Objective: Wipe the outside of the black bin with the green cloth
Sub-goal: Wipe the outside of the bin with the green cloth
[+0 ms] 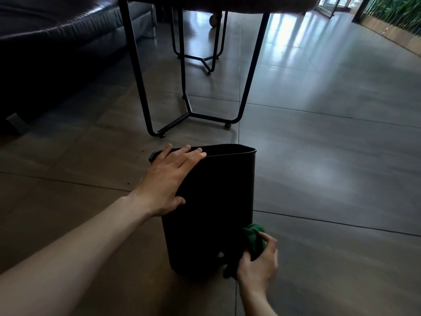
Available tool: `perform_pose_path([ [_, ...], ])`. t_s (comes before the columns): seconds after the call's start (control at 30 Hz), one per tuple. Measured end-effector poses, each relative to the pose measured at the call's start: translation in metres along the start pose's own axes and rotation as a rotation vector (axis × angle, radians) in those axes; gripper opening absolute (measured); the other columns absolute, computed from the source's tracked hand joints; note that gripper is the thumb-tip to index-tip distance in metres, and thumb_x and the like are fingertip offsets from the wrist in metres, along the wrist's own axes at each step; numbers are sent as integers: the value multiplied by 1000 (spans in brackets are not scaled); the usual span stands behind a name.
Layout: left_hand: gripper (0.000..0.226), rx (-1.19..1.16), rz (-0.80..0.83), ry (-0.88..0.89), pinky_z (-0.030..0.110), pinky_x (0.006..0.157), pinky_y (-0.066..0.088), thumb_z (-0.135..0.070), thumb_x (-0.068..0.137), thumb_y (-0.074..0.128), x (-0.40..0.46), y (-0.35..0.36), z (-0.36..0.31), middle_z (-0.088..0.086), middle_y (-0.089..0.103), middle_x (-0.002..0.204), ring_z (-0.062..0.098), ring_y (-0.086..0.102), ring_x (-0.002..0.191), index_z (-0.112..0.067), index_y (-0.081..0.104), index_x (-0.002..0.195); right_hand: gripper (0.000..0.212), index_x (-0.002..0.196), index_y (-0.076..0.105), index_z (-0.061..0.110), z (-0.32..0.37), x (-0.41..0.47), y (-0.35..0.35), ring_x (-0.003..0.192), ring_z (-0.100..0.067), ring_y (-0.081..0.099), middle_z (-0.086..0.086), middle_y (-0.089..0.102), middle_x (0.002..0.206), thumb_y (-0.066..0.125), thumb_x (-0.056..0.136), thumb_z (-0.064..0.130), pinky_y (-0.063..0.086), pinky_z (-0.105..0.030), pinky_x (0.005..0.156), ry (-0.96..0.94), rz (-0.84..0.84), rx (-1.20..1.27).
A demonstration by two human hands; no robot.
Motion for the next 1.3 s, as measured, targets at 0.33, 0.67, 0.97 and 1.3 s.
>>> perform_pose_path([
  [0.33, 126, 31, 2, -3, 41, 127, 4, -35, 59, 91, -1, -1, -3, -13, 18, 166, 14, 12, 154, -30, 13, 158, 50, 113, 49, 17, 14, -59, 35, 117, -35, 53, -6, 43, 119, 64, 78, -16, 42, -33, 96, 255, 11, 74],
  [0.67, 127, 42, 3, 6, 40, 127, 4, -35, 59, 91, -2, 0, -2, -14, 18, 166, 14, 13, 154, -31, 12, 158, 47, 106, 55, 28, 65, -45, 44, 92, -22, 65, -8, 64, 112, 80, 81, -2, 58, -35, 79, 327, 2, 529],
  [0.97, 122, 13, 14, 39, 33, 125, -1, -26, 61, 85, -3, -1, -1, -13, 16, 166, 12, 10, 155, -31, 10, 158, 59, 126, 59, 34, 160, 9, 13, 106, -11, 67, 6, 69, 117, 80, 81, 3, 49, -5, 88, -502, 7, 263],
  [1.3, 120, 4, 26, 25, 34, 126, -2, -22, 63, 82, 1, -1, 1, -12, 15, 166, 13, 9, 155, -29, 11, 159, 44, 130, 70, 23, 77, -53, 47, 129, -28, 62, -6, 68, 135, 50, 92, 17, 60, -38, 95, -1329, 305, -550],
])
Point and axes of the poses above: each hand's wrist, its own x-axis towards the middle knuckle, its own y-axis out of the palm, z = x × y, the point moved 6 cm from there along x, towards the middle knuckle
